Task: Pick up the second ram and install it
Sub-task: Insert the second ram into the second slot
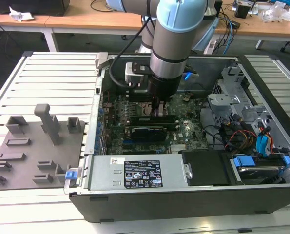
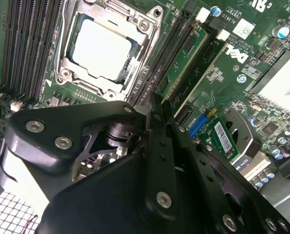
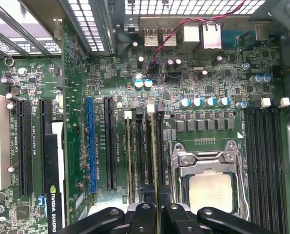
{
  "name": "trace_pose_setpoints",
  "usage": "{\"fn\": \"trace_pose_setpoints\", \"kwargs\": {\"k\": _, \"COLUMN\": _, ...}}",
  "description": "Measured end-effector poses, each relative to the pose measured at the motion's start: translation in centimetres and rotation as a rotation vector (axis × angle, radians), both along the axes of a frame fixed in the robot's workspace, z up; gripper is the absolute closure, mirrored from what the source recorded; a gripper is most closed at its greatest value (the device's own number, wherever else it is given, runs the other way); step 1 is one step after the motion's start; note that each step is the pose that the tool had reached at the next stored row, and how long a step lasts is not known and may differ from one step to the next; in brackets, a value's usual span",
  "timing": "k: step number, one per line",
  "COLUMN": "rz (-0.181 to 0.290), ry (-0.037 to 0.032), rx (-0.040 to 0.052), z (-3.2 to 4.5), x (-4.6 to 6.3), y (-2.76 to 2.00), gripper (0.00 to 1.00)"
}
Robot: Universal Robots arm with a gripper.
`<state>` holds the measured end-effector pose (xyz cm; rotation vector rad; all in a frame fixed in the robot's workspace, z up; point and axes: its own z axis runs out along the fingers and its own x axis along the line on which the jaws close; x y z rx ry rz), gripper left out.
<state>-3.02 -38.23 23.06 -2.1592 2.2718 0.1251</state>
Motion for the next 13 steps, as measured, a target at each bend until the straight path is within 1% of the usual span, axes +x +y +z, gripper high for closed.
{"fn": "trace_pose_setpoints", "kwargs": {"k": 5, "rz": 0.000, "ry": 0.0000, "rx": 0.0000, "z": -0.20, "x": 0.01, "y": 0.00, "gripper": 0.86}}
{"fn": "trace_pose_setpoints", "kwargs": {"k": 9, "rz": 0.000, "ry": 0.0003, "rx": 0.0000, "z": -0.53, "x": 0.01, "y": 0.00, "gripper": 0.86}}
{"fn": "trace_pose_setpoints", "kwargs": {"k": 13, "rz": 0.000, "ry": -0.0001, "rx": 0.0005, "z": -0.55, "x": 0.01, "y": 0.01, "gripper": 0.86}}
